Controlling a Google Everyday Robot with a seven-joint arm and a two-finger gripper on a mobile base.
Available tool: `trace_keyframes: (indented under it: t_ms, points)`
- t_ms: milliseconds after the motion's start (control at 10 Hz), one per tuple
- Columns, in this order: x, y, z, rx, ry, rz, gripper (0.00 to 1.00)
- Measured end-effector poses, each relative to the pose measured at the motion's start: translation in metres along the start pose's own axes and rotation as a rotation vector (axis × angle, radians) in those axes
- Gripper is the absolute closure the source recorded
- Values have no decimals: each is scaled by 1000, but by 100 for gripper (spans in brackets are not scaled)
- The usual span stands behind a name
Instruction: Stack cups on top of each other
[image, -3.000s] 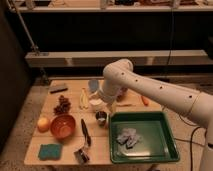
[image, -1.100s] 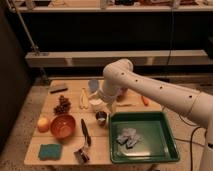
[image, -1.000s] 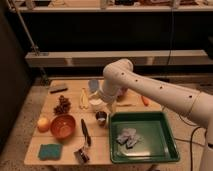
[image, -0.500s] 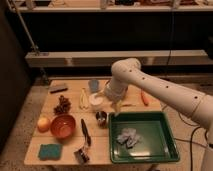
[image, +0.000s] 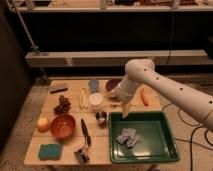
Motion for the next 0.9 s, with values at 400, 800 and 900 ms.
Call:
trace_keyframes:
  t_ms: [400,800,900]
  points:
    - [-37,0,7,-90,49,84,20]
    - [-43,10,20,-90,39,172,20]
    - [-43,10,20,-90,39,172,20]
